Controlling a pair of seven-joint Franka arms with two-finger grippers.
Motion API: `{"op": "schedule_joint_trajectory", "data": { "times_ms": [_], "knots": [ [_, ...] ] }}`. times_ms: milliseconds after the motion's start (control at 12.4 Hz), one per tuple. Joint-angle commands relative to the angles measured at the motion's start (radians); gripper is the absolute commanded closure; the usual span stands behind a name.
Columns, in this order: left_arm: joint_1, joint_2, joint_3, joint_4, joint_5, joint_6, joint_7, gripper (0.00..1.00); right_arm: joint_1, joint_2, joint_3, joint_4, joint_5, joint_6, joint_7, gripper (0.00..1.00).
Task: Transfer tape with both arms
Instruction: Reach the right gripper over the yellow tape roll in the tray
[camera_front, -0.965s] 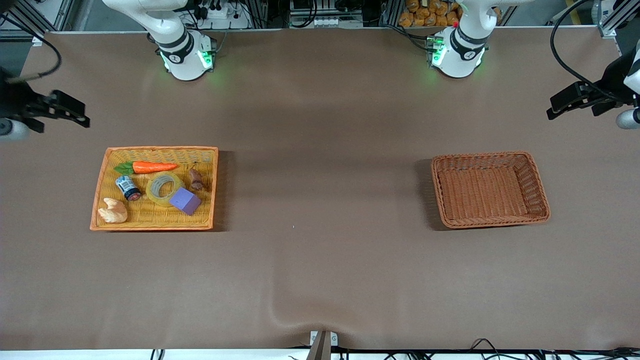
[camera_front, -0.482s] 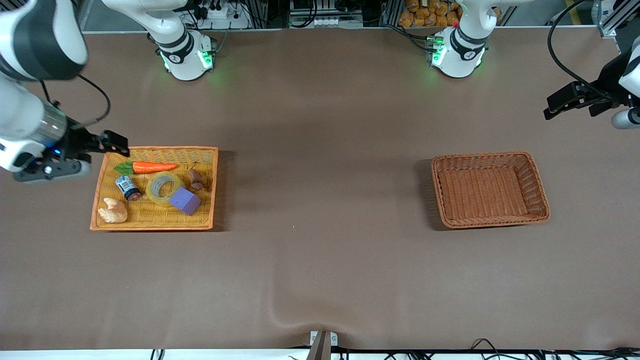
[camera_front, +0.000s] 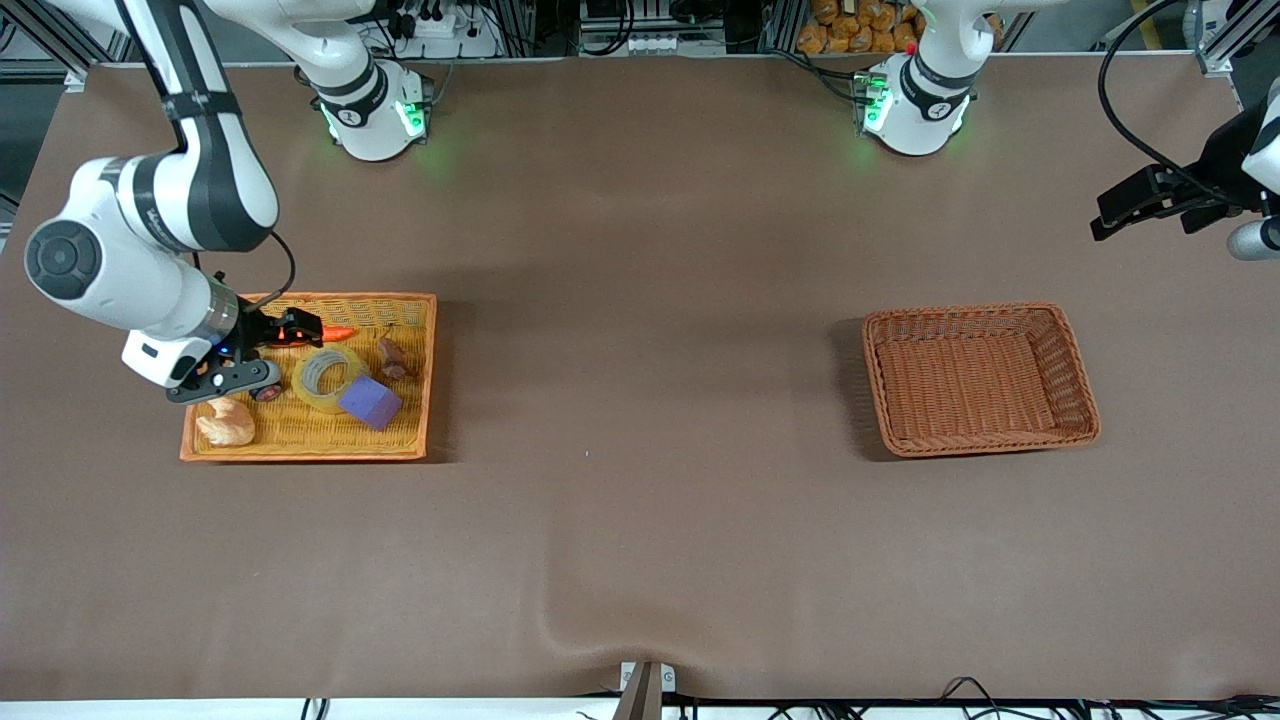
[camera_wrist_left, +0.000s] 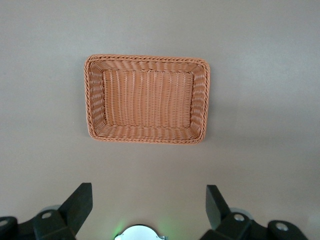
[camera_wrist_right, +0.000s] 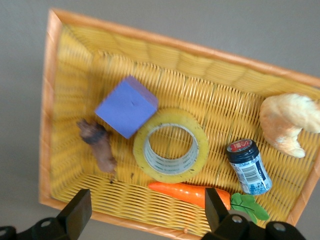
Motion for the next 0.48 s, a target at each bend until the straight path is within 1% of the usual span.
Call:
{"op": "schedule_joint_trajectory", "data": {
  "times_ms": [0, 80, 322, 402],
  "knots": [
    [0.003, 0.006, -0.004, 0.017, 0.018, -0.006, 0.010, 0.00, -0.071, 0.108, 0.004, 0.001, 0.018, 0.091, -0.124, 0.00],
    [0.003, 0.006, -0.004, 0.017, 0.018, -0.006, 0.010, 0.00, -0.072, 0.143, 0.004, 0.003, 0.017, 0.126, -0.127, 0.00],
    [0.002, 0.006, -0.004, 0.017, 0.018, -0.006, 0.010, 0.00, -0.072, 0.208, 0.002, 0.009, 0.005, 0.230, -0.135, 0.00],
    [0.002, 0.006, -0.004, 0.017, 0.018, -0.006, 0.008, 0.00, -0.072, 0.234, 0.002, 0.009, 0.005, 0.252, -0.135, 0.03]
  ]
}}
